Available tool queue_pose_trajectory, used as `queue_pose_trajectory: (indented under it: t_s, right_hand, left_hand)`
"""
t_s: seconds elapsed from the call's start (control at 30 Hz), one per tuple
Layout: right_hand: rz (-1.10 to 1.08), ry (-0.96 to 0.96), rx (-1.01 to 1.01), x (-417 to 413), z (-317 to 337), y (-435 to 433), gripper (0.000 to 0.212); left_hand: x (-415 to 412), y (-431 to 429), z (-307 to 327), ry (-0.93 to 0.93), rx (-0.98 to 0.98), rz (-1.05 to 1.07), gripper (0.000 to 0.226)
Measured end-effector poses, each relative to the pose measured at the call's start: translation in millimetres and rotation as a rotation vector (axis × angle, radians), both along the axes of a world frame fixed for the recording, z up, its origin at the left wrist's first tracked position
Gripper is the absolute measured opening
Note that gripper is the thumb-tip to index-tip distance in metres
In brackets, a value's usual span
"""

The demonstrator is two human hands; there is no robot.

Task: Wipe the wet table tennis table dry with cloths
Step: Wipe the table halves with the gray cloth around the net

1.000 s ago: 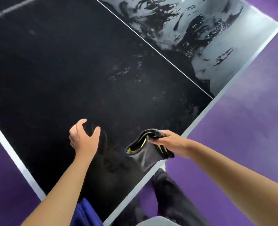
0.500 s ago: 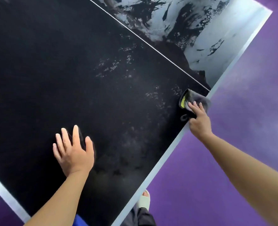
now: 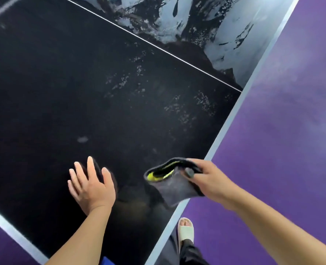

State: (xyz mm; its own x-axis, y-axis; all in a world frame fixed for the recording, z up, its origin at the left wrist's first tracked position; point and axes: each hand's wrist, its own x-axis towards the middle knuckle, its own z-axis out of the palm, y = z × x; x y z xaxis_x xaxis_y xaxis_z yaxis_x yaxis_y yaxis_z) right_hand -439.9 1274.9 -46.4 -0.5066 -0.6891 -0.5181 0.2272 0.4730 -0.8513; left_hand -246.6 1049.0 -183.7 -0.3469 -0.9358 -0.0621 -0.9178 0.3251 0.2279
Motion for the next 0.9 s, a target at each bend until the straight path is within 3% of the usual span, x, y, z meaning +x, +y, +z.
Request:
queue_pose_trajectory:
  t_s: [0.13,0.23,0.3,0.37,0.47,0.63,0.77,0.9]
  right_hand:
    - [-0.227,0.536,0.048,-95.6,6.5,-9.2,0.023]
    - [-0.235,0.814,0.229,-146.0,-22.1,-18.7,0.043]
    - [0.0,0.852,0.41,-166.6,-48.8,-25.0,0.049]
    - [0.303,0.849,0.661,-177.3,-71.5,-29.8,0.079]
    - [0.395,0.919,0.759,-182.6,-94.4,-34.2,0.108]
    - [0.27,1.053,0.716,-142.5,-118.9,-40.0,0.104]
    - [0.389,1.102,0.665,-77.7,-120.1,-46.9,0.101]
    - [0.513,1.1,0.62,-25.0,-118.5,-38.4,0.1]
  left_hand:
    - [-0.1,0.0,-0.8,0.007,-0.009,-0.006,0.061]
    - [1.0,-0.9,-2.7,-0.018,0.011,0.016,0.057]
    - [1.5,-1.8,-3.5,-0.019,0.016,0.021,0.058]
    - [1.6,-1.9,-4.5,-0.001,0.01,0.018,0.058]
    - [1.9,-2.0,-6.0,0.009,0.005,0.017,0.058]
    - [2.1,-2.8,-7.0,0.016,-0.001,0.011,0.059]
    - [0.3,-2.7,1.9,-0.026,0.045,-0.005,0.061]
    - [2.1,-13.6,21.7,-0.004,0.256,-0.019,0.06]
